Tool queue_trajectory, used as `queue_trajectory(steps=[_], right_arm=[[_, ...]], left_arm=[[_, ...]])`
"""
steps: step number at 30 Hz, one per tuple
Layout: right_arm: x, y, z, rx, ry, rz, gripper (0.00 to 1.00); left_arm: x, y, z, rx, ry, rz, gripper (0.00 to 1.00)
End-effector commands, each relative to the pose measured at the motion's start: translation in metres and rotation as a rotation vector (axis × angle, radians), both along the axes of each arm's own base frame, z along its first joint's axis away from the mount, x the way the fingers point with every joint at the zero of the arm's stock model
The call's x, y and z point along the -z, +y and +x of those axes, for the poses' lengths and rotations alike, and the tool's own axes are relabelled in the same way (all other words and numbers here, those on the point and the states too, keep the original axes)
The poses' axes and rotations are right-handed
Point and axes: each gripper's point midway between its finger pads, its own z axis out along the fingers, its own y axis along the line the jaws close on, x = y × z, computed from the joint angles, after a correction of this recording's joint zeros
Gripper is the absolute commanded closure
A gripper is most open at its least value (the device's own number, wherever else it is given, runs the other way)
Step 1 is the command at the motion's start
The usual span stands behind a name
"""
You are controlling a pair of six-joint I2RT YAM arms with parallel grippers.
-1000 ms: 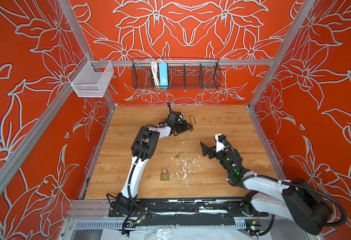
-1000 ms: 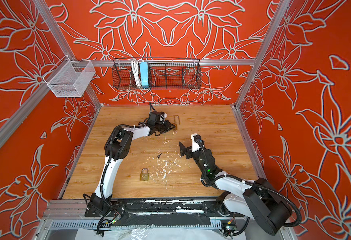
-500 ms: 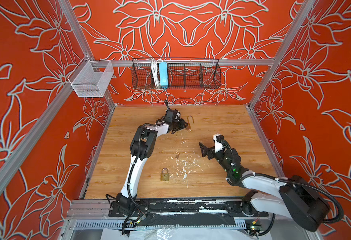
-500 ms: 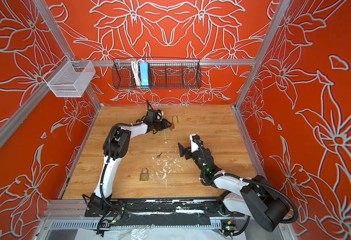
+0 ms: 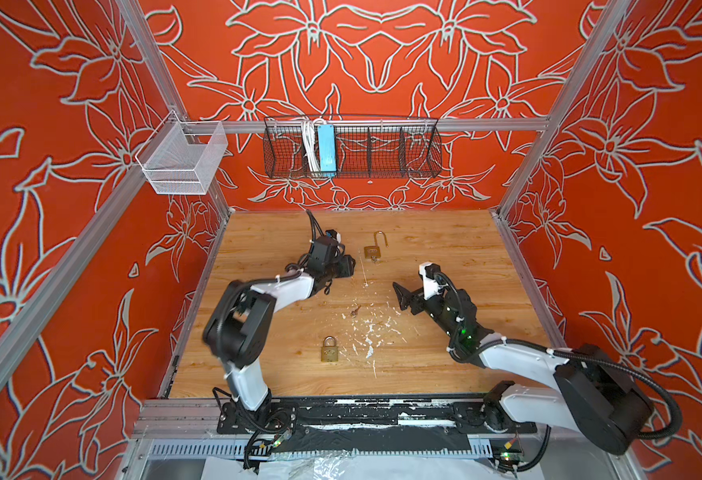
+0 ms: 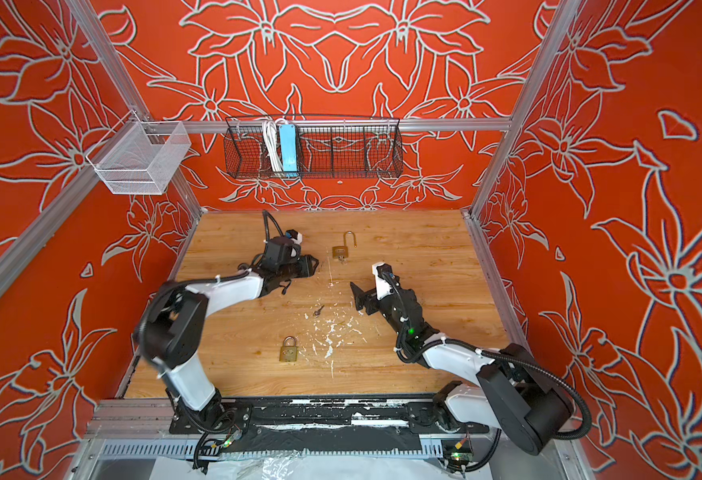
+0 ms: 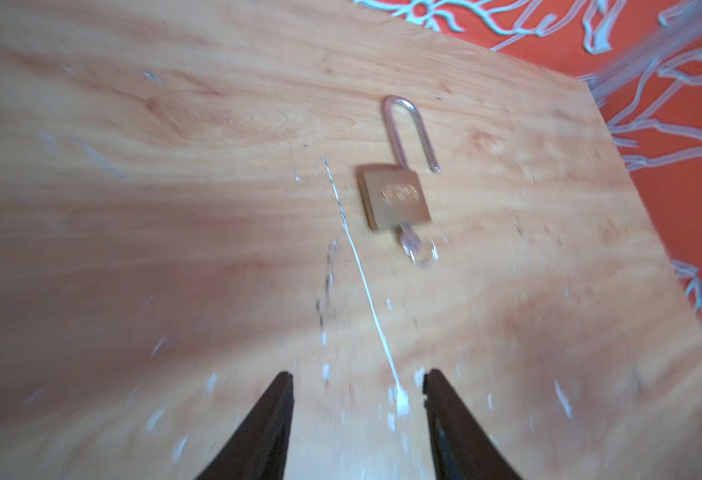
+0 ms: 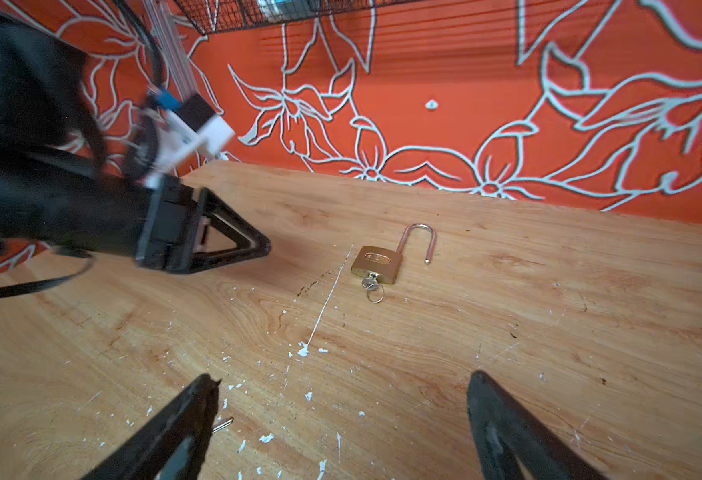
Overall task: Unlock with the key
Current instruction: 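Move both grippers toward the second brass padlock and loose key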
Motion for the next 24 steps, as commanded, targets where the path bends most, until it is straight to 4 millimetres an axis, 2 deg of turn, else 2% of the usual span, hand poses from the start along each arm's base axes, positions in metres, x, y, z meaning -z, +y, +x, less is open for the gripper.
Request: queue_trajectory(steps=[1,6,9,11,14,17,20,22,23,24], right_arm=[[0.020,0.019,0.007,-0.060,0.121,-0.079,0.08],[0.039,0.053,-0.001,-0.181,0.201,-0.153,0.15],[0.049,0.064,-0.006,-0.206,0.251,-0.222,0.16],[0.056,0.069,-0.005,-0.217,0.289,-0.247,0.18],[0.066,0.081,-0.014,-0.284,0.363,-0.265,0.19],[0.075,0.098,-0.025,-0.346,0.444,-0.285,0.20],[0.091,0.108,-0.020,-0.301,0.502,-0.352,0.27],[0.105,0.114,-0.024,-0.288,0.481,-0.420,0.30],[0.112,0.116,-0.028,-0.287,0.454,-0.444,0.30],[0.117,0.119,-0.032,-0.292,0.435,-0.455,0.30]], left_arm=[[-0.023,0.011,-0.034,-0.013,-0.130,0.178,0.46],[-0.022,0.046,-0.088,-0.057,-0.078,0.219,0.42],[-0.004,0.057,-0.117,-0.064,-0.080,0.188,0.41],[-0.005,0.063,-0.122,-0.058,-0.149,0.135,0.33],[-0.041,0.053,-0.129,0.053,-0.262,0.023,0.29],[-0.061,0.042,-0.143,0.126,-0.323,-0.069,0.23],[-0.065,0.060,-0.146,0.037,-0.339,-0.055,0.19],[-0.067,0.071,-0.146,-0.020,-0.350,-0.053,0.16],[-0.069,0.074,-0.146,-0.037,-0.356,-0.054,0.06],[-0.070,0.076,-0.147,-0.041,-0.360,-0.051,0.03]])
